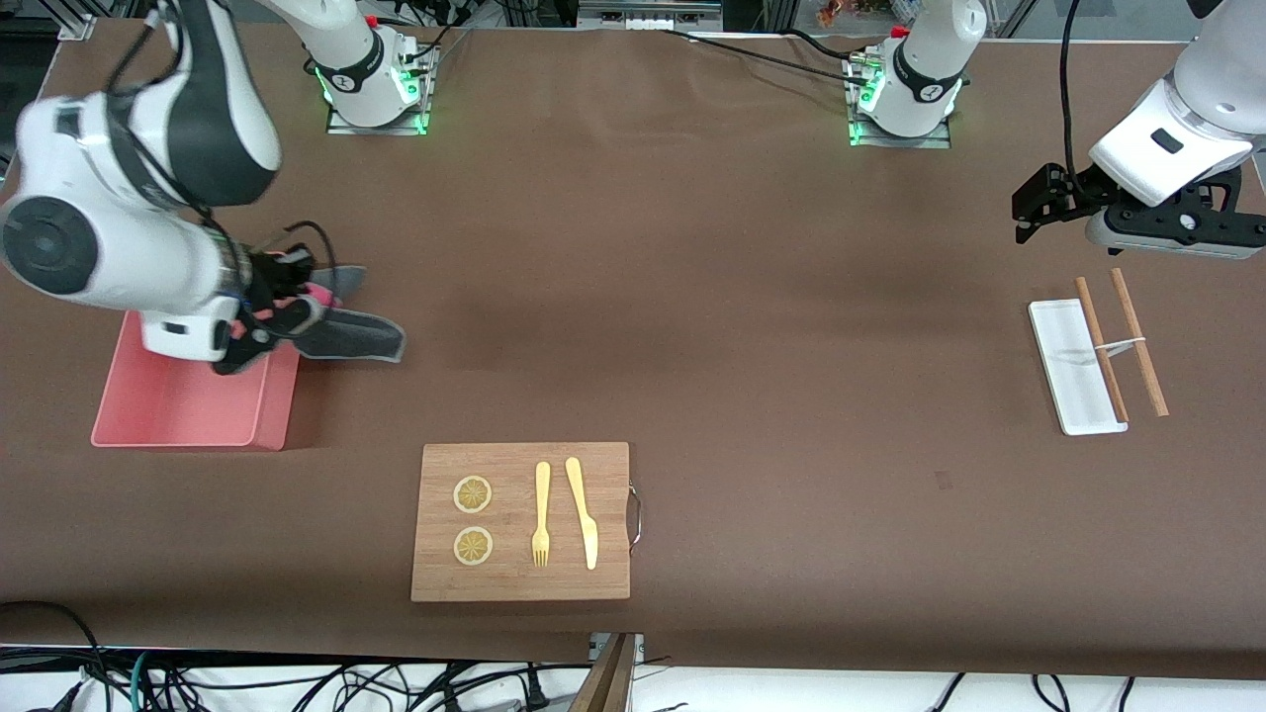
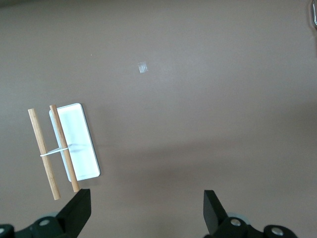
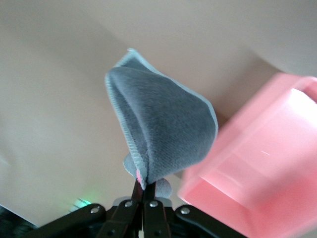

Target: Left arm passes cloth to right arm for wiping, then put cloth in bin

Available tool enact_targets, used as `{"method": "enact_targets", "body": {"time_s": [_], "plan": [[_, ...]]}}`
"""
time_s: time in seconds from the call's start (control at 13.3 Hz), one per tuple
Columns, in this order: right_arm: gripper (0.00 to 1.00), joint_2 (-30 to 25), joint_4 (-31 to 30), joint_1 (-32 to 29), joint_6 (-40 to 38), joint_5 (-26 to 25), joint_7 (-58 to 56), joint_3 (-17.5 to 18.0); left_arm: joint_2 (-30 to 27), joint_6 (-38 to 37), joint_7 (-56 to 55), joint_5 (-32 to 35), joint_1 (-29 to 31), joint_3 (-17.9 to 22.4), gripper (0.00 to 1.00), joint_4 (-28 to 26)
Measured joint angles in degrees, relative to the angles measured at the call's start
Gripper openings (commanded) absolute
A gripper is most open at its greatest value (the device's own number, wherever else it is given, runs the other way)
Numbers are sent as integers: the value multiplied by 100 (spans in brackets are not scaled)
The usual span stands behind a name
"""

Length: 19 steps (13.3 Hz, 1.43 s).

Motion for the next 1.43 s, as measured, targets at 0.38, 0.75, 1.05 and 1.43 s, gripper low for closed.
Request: {"method": "enact_targets", "body": {"time_s": [0.38,0.75,1.05,1.43], "plan": [[0,-196,-304,-815,358,-858,-1422,-280,-3,0,0,0,9,20,100,0],[4,13,-865,-1243,936,-1075,-1702,-356,-3,0,0,0,78,26,100,0],[100,305,-992,-1246,1216,-1064,-1703,-363,-3,0,0,0,109,26,100,0],[100,-61,-894,-1239,1405,-180,-1593,-330,-41,-11,31,-40,210,25,100,0]]}}
